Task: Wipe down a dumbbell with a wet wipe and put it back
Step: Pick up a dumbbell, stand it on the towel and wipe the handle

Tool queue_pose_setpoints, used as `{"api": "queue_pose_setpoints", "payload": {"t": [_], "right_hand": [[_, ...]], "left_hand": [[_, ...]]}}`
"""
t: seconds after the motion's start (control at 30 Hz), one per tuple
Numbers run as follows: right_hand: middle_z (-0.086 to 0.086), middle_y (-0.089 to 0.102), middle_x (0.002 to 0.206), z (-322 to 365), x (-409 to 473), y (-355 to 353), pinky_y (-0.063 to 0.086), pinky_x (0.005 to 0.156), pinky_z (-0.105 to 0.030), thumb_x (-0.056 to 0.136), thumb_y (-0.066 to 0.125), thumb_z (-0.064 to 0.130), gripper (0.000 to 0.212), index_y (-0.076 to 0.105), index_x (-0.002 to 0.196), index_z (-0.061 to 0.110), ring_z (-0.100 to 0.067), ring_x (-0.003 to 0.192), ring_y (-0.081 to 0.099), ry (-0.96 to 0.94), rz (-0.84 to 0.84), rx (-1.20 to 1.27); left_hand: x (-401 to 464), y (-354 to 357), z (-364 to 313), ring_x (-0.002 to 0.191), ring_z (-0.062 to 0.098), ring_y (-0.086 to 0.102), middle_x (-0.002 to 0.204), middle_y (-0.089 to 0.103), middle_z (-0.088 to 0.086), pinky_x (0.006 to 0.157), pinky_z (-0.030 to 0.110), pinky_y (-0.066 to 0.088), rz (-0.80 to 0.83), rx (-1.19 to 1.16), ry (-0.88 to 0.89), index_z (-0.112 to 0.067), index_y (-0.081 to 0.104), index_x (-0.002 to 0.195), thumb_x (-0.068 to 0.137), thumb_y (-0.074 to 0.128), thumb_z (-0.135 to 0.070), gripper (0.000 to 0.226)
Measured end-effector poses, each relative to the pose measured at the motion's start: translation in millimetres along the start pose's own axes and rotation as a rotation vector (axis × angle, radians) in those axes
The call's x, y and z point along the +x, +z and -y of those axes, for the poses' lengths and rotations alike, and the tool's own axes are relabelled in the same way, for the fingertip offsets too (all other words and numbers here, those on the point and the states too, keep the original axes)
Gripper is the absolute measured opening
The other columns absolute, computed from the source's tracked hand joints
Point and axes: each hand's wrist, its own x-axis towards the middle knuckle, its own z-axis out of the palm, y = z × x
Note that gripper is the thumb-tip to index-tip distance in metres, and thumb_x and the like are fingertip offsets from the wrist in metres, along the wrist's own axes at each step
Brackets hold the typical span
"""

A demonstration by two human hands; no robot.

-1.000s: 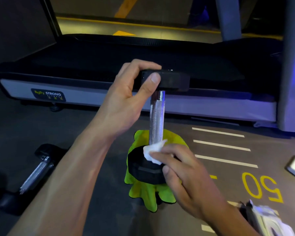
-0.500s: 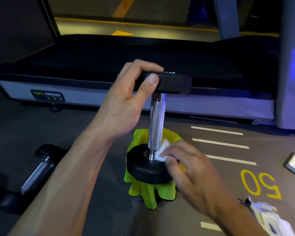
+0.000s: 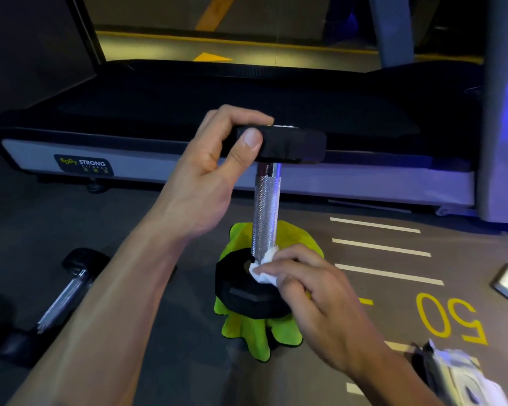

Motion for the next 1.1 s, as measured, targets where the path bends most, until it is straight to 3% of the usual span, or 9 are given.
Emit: {"api": "queue_pose_setpoints", "payload": {"t": [0.1, 0.17, 0.3, 0.53, 0.67, 0.77, 0.93, 1.03, 1.1], "right_hand": [[0.018, 0.066, 0.102, -4.7, 3.3, -0.6, 0.042, 0.081, -0.009, 0.091, 0.059, 0.021, 0.026, 0.083, 0.098, 0.028, -0.005, 0.101, 0.065, 0.094, 0.004, 0.181], [0.014, 0.067, 0.099, -8.1, 7.1, -2.9, 0.044, 0.082, -0.012, 0.090, 0.068, 0.020, 0.020, 0.084, 0.098, 0.028, -0.012, 0.096, 0.066, 0.109, 0.021, 0.274], [0.013, 0.068, 0.093, -12.5, 23.4, -11.6, 0.044, 0.078, -0.010, 0.088, 0.080, 0.015, 0.015, 0.084, 0.097, 0.027, -0.006, 0.090, 0.068, -0.016, 0.031, 0.087], [0.001, 0.067, 0.103, 2.9, 66.8, -14.3, 0.052, 0.084, -0.021, 0.096, 0.074, 0.009, 0.014, 0.079, 0.109, 0.012, -0.011, 0.094, 0.066, -0.359, -0.392, -0.187], [0.002, 0.067, 0.104, -10.7, 38.8, -4.2, 0.048, 0.085, -0.016, 0.095, 0.071, 0.008, 0.019, 0.078, 0.112, 0.015, -0.014, 0.095, 0.066, -0.360, -0.231, -0.261], [0.005, 0.067, 0.100, -8.2, 37.4, -9.8, 0.054, 0.080, -0.028, 0.095, 0.070, 0.015, 0.018, 0.078, 0.110, 0.021, -0.019, 0.090, 0.068, -0.375, -0.109, -0.323], [-0.002, 0.067, 0.106, 9.0, 77.3, -18.0, 0.056, 0.078, -0.039, 0.096, 0.069, 0.006, 0.020, 0.075, 0.113, 0.013, -0.023, 0.093, 0.067, -0.392, -0.415, -0.360], [-0.009, 0.064, 0.118, 2.3, 53.4, -0.7, 0.053, 0.090, -0.034, 0.095, 0.059, 0.002, 0.034, 0.071, 0.126, 0.009, -0.028, 0.104, 0.063, -0.370, -0.364, -0.426], [-0.010, 0.061, 0.124, -1.0, 37.0, 5.4, 0.051, 0.096, -0.032, 0.092, 0.054, 0.002, 0.045, 0.066, 0.135, 0.008, -0.029, 0.113, 0.060, -0.353, -0.291, -0.418]], "left_hand": [[0.3, -1.8, 1.0, 0.094, -0.004, 0.052, 0.105, 0.056, -0.007, 0.091, 0.016, 0.037, 0.003, -0.002, -0.013, -0.035, 0.061, 0.122, 0.108, 0.047, -0.033, 0.019], [0.7, -2.8, 2.7, 0.100, -0.002, 0.055, 0.110, 0.059, -0.002, 0.094, 0.019, 0.038, -0.002, 0.005, -0.009, -0.035, 0.061, 0.123, 0.108, 0.047, -0.034, 0.020], [-0.4, -1.2, 3.4, 0.108, 0.003, 0.056, 0.121, 0.060, 0.008, 0.098, 0.021, 0.038, -0.011, 0.005, -0.006, -0.035, 0.061, 0.123, 0.108, 0.047, -0.032, 0.020], [2.2, -2.1, 7.6, 0.121, 0.022, 0.061, 0.129, 0.060, 0.018, 0.107, 0.038, 0.048, -0.023, 0.004, -0.009, -0.038, 0.061, 0.123, 0.108, 0.048, -0.036, 0.020], [2.7, -3.6, 10.4, 0.123, 0.024, 0.061, 0.130, 0.061, 0.017, 0.112, 0.046, 0.046, -0.033, 0.002, -0.023, -0.036, 0.061, 0.124, 0.108, 0.048, -0.037, 0.021], [3.2, -3.3, 10.4, 0.124, 0.025, 0.060, 0.130, 0.061, 0.017, 0.113, 0.047, 0.046, -0.040, 0.001, -0.028, -0.035, 0.062, 0.125, 0.108, 0.048, -0.036, 0.021], [3.5, -3.1, 8.4, 0.119, 0.022, 0.061, 0.128, 0.060, 0.016, 0.104, 0.035, 0.049, -0.024, -0.002, -0.025, -0.035, 0.060, 0.124, 0.108, 0.048, -0.033, 0.020], [3.8, -2.2, 7.9, 0.112, 0.012, 0.060, 0.123, 0.061, 0.015, 0.100, 0.029, 0.046, -0.048, -0.013, -0.035, -0.033, 0.062, 0.124, 0.108, 0.049, -0.034, 0.021], [3.6, -0.8, 8.6, 0.116, 0.019, 0.062, 0.127, 0.061, 0.018, 0.103, 0.034, 0.048, -0.067, -0.017, -0.050, -0.031, 0.062, 0.124, 0.108, 0.049, -0.035, 0.021]]}}
